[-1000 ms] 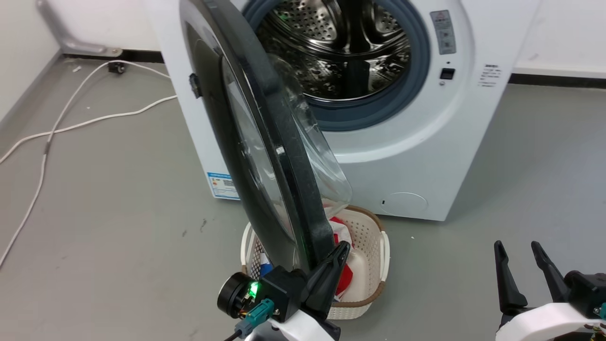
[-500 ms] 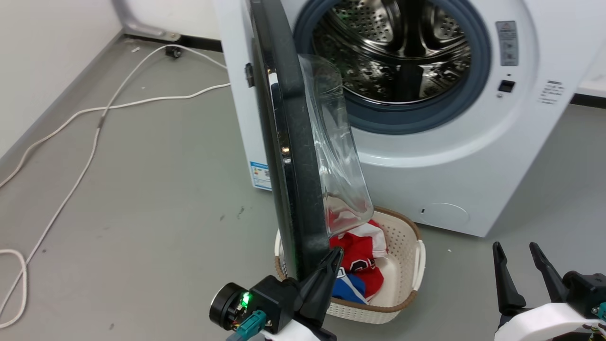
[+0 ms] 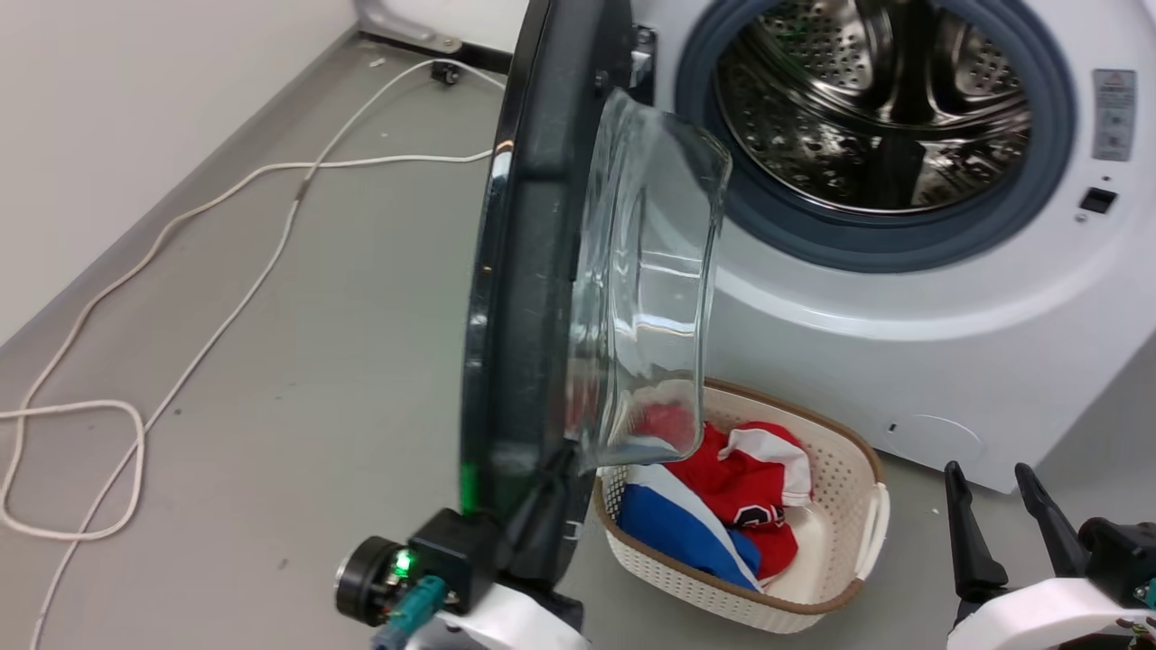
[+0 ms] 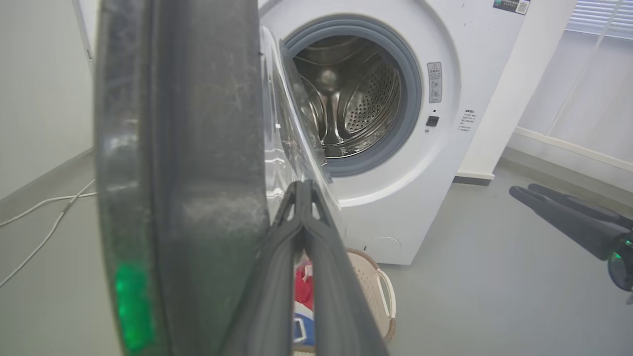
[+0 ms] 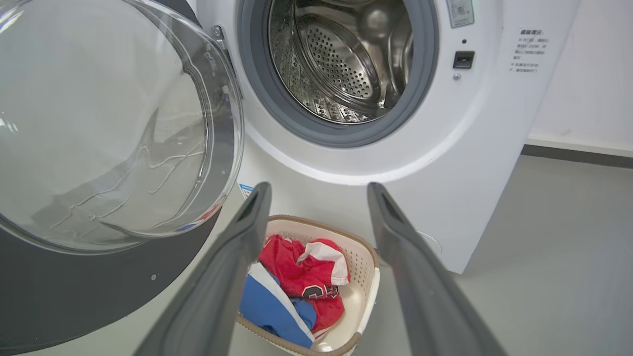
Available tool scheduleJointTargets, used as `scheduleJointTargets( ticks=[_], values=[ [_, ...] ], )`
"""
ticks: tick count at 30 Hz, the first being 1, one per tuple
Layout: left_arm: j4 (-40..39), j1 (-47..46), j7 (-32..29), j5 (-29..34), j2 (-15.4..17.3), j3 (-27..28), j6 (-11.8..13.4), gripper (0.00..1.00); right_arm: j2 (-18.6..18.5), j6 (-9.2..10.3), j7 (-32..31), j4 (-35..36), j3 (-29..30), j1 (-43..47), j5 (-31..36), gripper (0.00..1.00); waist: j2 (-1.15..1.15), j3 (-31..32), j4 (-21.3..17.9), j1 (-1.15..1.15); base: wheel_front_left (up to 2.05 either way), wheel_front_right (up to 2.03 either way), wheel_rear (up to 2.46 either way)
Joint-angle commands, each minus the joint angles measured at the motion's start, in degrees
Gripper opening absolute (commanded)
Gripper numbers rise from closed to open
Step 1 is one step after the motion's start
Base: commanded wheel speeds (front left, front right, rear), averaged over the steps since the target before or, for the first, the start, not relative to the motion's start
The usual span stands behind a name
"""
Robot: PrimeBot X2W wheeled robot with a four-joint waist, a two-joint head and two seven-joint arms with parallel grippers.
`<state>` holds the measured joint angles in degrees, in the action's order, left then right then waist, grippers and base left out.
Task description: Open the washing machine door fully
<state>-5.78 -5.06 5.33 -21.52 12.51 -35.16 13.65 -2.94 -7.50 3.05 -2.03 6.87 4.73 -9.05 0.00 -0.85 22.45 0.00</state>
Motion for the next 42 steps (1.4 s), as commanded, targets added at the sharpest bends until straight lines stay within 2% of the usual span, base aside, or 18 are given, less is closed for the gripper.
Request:
scheduleJointTargets(
  ticks=[1, 9, 14, 29, 31, 42],
  values=[
    [0.29, 0.29, 0.5, -0.46, 1.15, 1.84, 1.01, 0.0, 0.11, 0.02, 0.27, 0.29, 0.18, -0.86, -0.22, 1.0, 0.0, -0.28, 1.66, 0.0, 0.0, 0.0, 0.0],
    [2.53, -1.19, 1.9, -2.53, 4.69, 7.96, 1.93, 0.0, 0.11, 0.02, 0.09, 0.96, 0.42, -1.57, -0.18, 1.0, 0.0, -1.12, 4.91, 0.0, 0.0, 0.0, 0.0],
    [6.61, -2.83, 3.37, -4.81, 6.99, 12.28, 0.92, 0.0, 0.1, 0.02, -0.44, 1.42, -0.23, -2.64, 0.41, 1.0, 0.0, -2.57, 4.74, 0.0, 0.0, 0.0, 0.0],
    [22.71, -11.67, 9.06, -14.19, 12.18, 26.84, -4.91, 0.0, 0.1, 0.02, -2.98, 3.99, -0.13, -5.75, 3.61, 1.0, 0.0, -9.67, 0.21, 0.0, 0.0, 0.0, 0.0],
    [24.65, -12.92, 9.46, -15.02, 12.98, 28.48, -6.35, 0.0, 0.11, 0.02, -3.18, 4.28, -0.25, -6.35, 3.85, 1.0, 0.0, -10.52, -0.15, 0.0, 0.0, 0.0, 0.0],
    [34.17, -19.1, 9.96, -14.48, 14.84, 34.25, -12.42, 0.0, 0.11, 0.02, -3.0, 3.43, -0.65, -8.21, 4.02, 1.0, 0.0, -12.21, -1.3, 0.0, 0.0, 0.0, 0.0]
  ],
)
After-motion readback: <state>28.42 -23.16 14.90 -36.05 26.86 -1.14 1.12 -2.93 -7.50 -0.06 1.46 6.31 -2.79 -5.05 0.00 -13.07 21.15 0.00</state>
